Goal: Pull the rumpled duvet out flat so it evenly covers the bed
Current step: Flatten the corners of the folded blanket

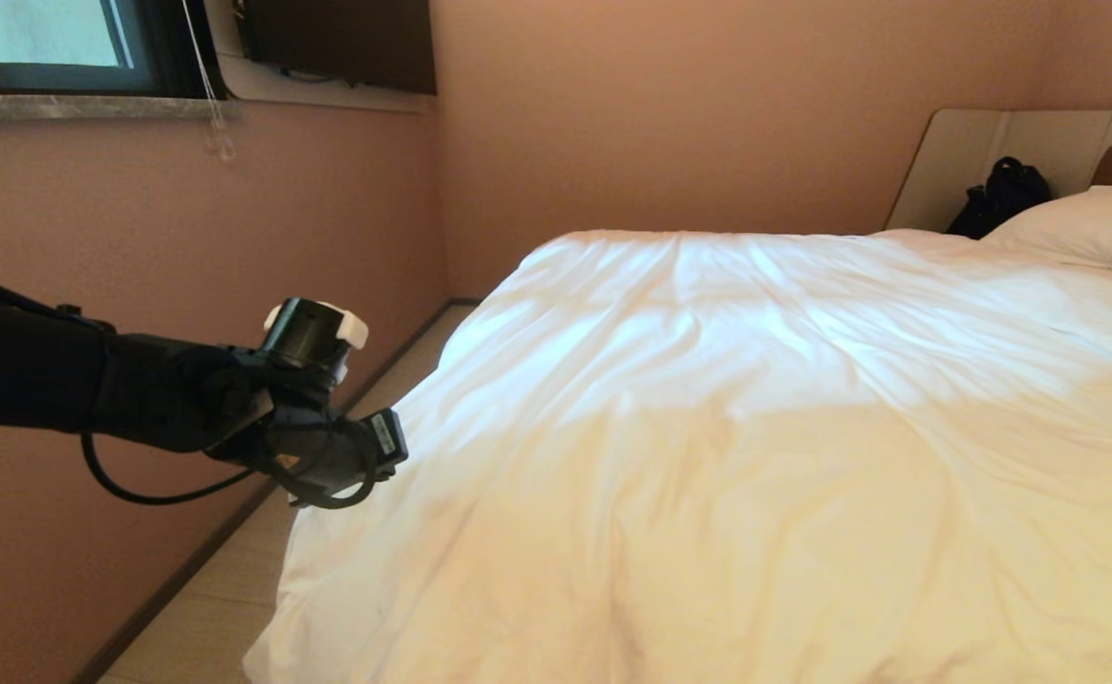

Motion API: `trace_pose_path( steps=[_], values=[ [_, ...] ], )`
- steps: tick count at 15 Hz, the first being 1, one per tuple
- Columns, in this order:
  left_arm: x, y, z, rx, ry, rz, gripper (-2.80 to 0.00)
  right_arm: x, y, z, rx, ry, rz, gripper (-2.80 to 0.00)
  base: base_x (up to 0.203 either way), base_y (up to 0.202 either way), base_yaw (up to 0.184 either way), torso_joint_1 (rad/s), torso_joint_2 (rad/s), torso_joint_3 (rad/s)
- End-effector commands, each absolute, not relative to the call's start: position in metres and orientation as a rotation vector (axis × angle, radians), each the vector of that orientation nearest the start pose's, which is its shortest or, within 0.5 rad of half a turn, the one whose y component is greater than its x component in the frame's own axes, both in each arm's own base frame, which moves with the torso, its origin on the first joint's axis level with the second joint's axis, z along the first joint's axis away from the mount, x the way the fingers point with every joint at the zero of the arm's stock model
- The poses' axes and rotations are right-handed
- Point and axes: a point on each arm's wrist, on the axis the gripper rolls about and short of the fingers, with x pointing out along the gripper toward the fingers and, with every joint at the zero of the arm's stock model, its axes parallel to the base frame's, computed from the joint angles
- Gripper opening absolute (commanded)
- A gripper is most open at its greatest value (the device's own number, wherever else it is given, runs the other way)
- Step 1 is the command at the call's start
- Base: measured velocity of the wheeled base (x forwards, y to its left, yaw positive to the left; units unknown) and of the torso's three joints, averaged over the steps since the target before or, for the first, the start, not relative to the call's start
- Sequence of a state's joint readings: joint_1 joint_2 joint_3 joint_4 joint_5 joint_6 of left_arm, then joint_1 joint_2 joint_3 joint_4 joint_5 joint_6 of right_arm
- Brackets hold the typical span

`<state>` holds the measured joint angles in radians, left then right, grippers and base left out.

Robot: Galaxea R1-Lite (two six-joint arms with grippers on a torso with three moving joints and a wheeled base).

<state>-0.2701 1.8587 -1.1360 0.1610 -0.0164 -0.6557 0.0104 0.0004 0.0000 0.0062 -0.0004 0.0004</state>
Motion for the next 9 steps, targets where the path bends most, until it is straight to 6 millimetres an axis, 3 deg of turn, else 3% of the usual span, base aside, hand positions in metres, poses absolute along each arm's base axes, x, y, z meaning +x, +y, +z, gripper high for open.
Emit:
trace_pose_path(
  steps=[1,6,9],
  values=[
    [0.32,-0.096,0.166,-0.505,0.876,-0.009,-2.8,-0.023,0.0,0.075,0.0,0.008,0.011,-2.8,0.0,0.0,0.0,0.0,0.0,0.0],
    [0.337,-0.122,0.189,-0.5,0.793,-0.099,-2.8,-0.023,0.0,0.075,0.0,0.007,0.011,-2.8,0.0,0.0,0.0,0.0,0.0,0.0],
    [0.345,-0.144,0.184,-0.477,0.802,-0.14,-2.8,-0.023,0.0,0.075,0.0,0.006,0.011,-2.8,0.0,0.0,0.0,0.0,0.0,0.0]
  ],
)
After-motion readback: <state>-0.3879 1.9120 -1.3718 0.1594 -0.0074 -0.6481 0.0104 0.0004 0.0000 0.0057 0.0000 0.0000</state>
